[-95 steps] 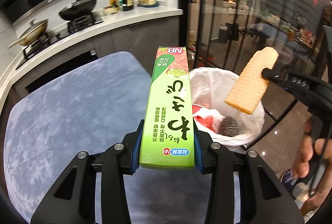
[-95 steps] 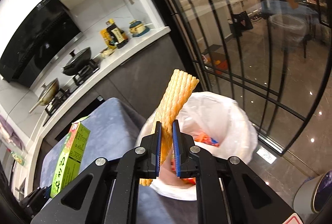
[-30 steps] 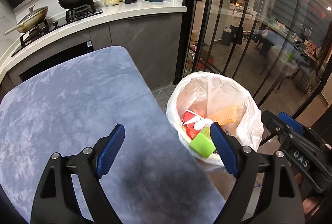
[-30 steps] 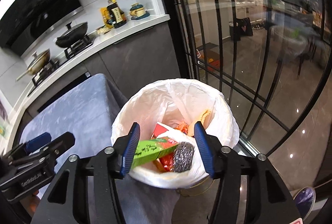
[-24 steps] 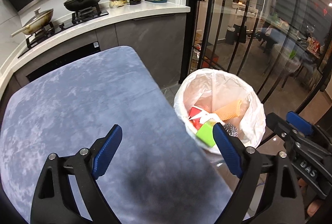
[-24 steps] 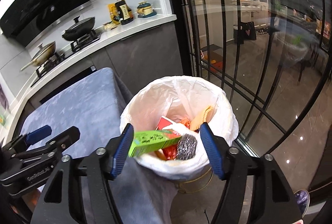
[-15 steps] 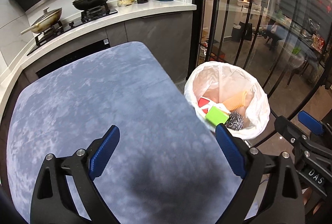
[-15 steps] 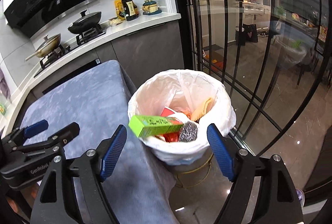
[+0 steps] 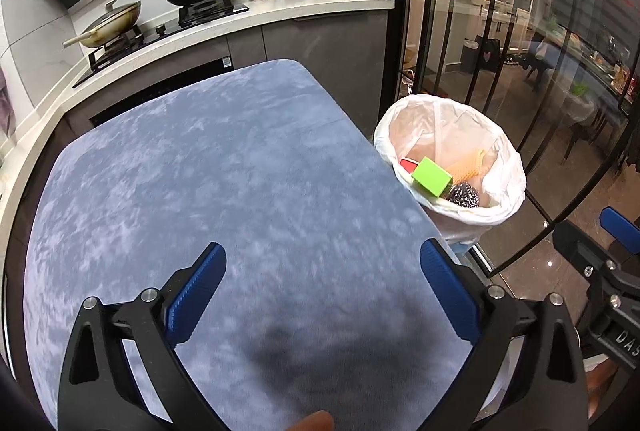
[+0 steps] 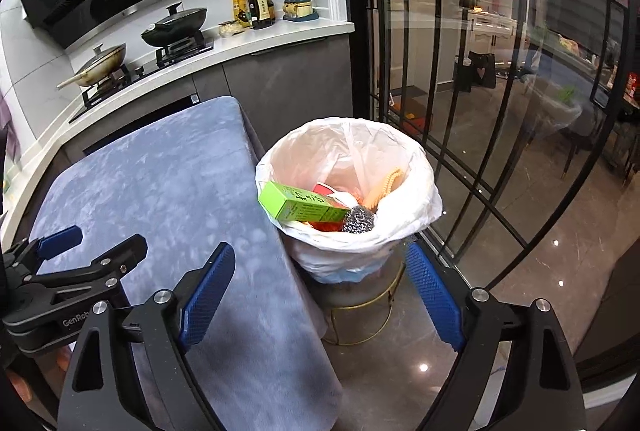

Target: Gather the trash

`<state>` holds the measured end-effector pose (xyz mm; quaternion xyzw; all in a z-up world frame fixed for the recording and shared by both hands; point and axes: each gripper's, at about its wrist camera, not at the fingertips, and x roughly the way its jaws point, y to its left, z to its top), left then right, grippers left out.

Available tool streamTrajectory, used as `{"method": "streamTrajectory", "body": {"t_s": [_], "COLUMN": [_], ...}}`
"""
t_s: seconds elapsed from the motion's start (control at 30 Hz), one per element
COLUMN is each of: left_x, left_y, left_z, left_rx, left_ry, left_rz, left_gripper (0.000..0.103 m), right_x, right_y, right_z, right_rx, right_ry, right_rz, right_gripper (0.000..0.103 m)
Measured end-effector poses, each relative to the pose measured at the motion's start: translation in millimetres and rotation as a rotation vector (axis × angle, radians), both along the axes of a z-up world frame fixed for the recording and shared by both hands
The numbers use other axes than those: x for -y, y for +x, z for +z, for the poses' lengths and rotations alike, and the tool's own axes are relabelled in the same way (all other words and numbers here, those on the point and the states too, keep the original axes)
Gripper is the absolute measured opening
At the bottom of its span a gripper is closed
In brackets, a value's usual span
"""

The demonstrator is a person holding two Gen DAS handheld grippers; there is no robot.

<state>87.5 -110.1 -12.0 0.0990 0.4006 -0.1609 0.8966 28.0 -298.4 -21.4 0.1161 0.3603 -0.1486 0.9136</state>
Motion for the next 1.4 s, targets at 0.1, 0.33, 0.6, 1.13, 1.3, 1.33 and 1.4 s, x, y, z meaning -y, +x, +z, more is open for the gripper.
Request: {"method": "streamTrajectory", "body": {"t_s": [0.1, 0.33, 0.6, 1.13, 1.3, 1.33, 1.4], "left_x": [-3.0, -6.6, -8.9, -10.0, -8.5, -8.2, -7.6], "left_y": [-7.4, -18.4, -28.3, -31.5, -32.7, -32.3, -31.8], "left_z": [-1.7, -4.7, -5.2, -0.9, 1.6, 1.4, 1.4], "left_rx": [0.0, 0.003, -0.002, 0.026, 0.039, 0.037, 0.032], "left_ry": [0.011, 0.024, 0.032, 0.038, 0.038, 0.039, 0.038], "left_rz": [0.009, 0.017, 0.021, 0.038, 0.036, 0.036, 0.032], "left_gripper": [0.093, 0.094, 0.094, 0.094, 0.094, 0.094, 0.094], "right_x": [0.0, -3.6, -14.0, -21.2, -20.7, -21.1, -20.6], "right_y": [-5.8, -14.0, -22.0, -22.4, -23.4, -23.8, -24.1], "right_z": [-1.8, -8.4, -5.8, -5.5, -5.8, -6.1, -6.2], "right_rx": [0.001, -0.024, -0.016, -0.023, -0.022, -0.021, -0.021], "right_ry": [0.025, 0.015, -0.003, -0.026, -0.028, -0.027, -0.03], "right_rz": [-0.006, -0.002, 0.019, 0.032, 0.029, 0.029, 0.026], "right_gripper": [0.095, 0.096, 0.096, 0.096, 0.096, 0.096, 0.096]}}
